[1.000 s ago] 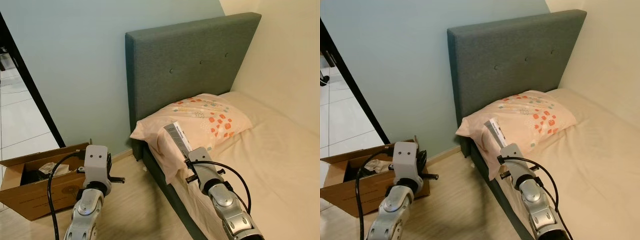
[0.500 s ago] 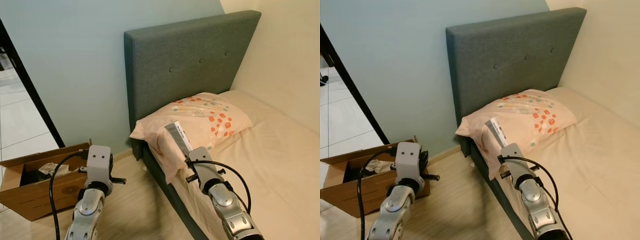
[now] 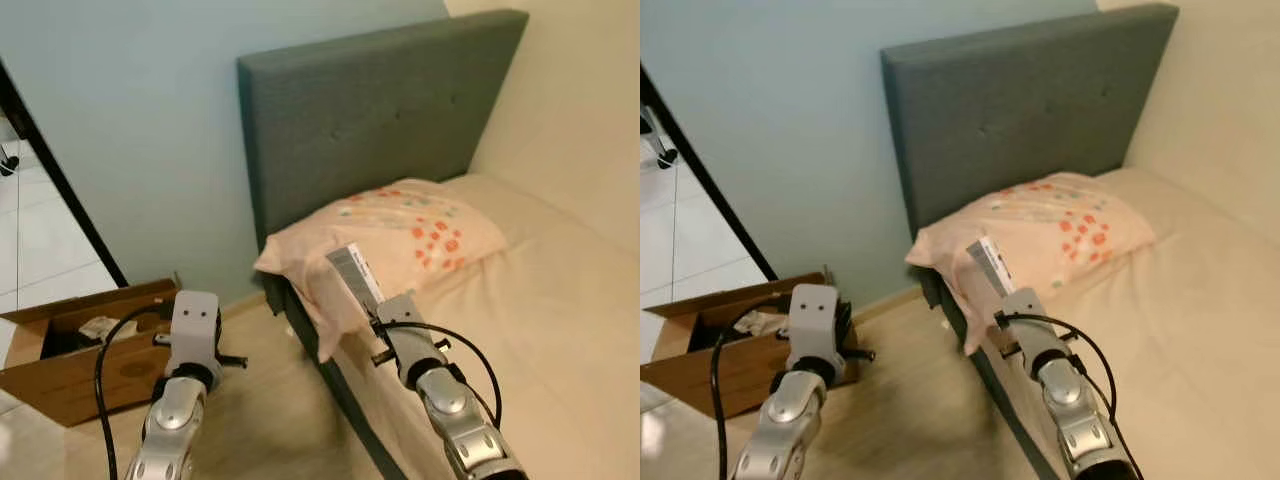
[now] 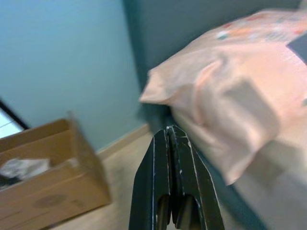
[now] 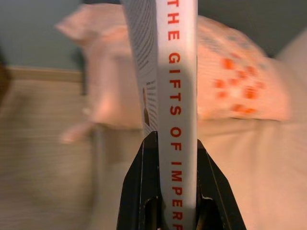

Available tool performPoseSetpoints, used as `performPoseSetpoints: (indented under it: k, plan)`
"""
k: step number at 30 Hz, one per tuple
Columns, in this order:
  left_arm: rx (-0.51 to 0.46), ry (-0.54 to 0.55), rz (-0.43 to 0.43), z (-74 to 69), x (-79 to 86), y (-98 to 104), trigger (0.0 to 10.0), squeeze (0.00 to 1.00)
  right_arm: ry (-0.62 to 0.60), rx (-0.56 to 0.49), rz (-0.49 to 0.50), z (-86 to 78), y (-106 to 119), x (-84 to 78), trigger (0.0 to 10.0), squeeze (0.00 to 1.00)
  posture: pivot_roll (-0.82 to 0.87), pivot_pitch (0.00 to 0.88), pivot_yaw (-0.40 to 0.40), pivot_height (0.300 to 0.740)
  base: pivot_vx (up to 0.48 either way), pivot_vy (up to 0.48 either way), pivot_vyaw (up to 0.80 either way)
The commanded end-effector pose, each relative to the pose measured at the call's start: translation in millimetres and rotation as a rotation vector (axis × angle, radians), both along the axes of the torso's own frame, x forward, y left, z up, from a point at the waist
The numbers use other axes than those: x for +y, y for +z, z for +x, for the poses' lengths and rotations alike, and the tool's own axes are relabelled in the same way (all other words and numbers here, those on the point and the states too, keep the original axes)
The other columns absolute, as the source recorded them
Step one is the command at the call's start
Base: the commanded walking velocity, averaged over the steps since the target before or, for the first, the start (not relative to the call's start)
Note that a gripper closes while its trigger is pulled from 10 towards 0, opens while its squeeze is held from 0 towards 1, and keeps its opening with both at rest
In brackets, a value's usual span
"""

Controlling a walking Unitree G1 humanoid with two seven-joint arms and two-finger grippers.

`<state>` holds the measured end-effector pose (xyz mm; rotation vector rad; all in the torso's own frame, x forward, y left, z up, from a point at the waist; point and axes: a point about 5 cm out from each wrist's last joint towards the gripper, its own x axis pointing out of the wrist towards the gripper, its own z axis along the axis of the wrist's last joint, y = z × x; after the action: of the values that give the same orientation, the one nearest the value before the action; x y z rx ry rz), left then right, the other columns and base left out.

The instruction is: Clean up the room

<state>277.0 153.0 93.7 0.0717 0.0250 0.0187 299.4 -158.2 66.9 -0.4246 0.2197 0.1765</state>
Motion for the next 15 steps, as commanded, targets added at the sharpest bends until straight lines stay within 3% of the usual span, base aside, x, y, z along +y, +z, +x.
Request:
performPoseSetpoints:
  k: [1, 5, 11, 15]
  plan:
    - [0.055, 0.024, -0.012, -2.9, 5.3, -9.3, 10.0, 0.0, -0.002, -0.026, 0.016, 1.0, 5.1, 2.4, 10.0, 0.0, -0.08, 0.111, -0.02, 0.727, 0.0, 0.0, 0.0]
    - [0.068, 0.037, -0.047, -3.2, 8.3, -11.1, 10.0, 0.0, -0.002, -0.027, 0.017, 0.6, 5.1, 2.7, 10.0, 0.0, -0.08, 0.111, -0.02, 0.727, 0.0, 0.141, 0.0]
    - [0.061, 0.032, -0.049, -3.5, 9.0, -10.5, 10.0, 0.0, -0.001, -0.024, 0.017, 0.4, 4.5, 2.3, 10.0, 0.0, -0.08, 0.114, -0.022, 0.727, 0.0, 0.469, 0.0]
    - [0.054, 0.031, -0.041, -3.6, 9.1, -10.2, 10.0, 0.0, 0.0, -0.025, 0.018, 0.8, 4.8, 2.7, 10.0, 0.0, -0.08, 0.113, -0.021, 0.727, 0.0, 0.0, 0.0]
